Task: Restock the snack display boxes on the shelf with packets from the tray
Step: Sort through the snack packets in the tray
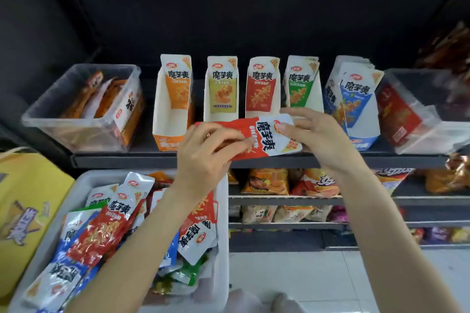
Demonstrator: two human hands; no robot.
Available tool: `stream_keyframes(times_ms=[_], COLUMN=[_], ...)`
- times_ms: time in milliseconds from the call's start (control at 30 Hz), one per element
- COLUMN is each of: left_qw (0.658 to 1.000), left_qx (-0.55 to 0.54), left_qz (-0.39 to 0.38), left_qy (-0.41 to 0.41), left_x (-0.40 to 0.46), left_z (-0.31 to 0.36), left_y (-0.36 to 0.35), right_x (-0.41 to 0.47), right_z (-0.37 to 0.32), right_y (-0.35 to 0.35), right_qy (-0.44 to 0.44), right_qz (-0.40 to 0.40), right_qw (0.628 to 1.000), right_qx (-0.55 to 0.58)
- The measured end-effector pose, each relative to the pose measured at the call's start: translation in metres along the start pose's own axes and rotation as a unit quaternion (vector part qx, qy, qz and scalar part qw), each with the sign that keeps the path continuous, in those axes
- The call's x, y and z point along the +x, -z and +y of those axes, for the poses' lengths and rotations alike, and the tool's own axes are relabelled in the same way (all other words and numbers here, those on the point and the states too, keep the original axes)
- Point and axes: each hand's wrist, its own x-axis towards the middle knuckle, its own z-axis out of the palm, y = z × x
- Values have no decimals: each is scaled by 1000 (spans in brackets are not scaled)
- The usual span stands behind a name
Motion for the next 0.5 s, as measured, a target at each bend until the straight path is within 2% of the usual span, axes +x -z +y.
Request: stream_keyframes(times_ms=[67,133,267,400,500], left_qw=[999,993,969,937,931], left_qx=[-3,10,12,-9,7], left_qz=[-43,-115,-193,-215,-236], left_qy=[-2,22,156,274,277], left_x=[6,9,13,21,24], left_z=[-4,-12,-27,-35,-37], left_y=[-11,-23,-45,-62,-71], right_x=[9,22,46,74,101], right_z=[0,-4,-15,-25,-35], right_y=[9,22,44,45,29], right_qy=[42,100,212,290,315], right_qz=[37,126,253,265,224], right_qw=[998,986,932,869,820], right_qx=[9,-35,-148,-302,-423])
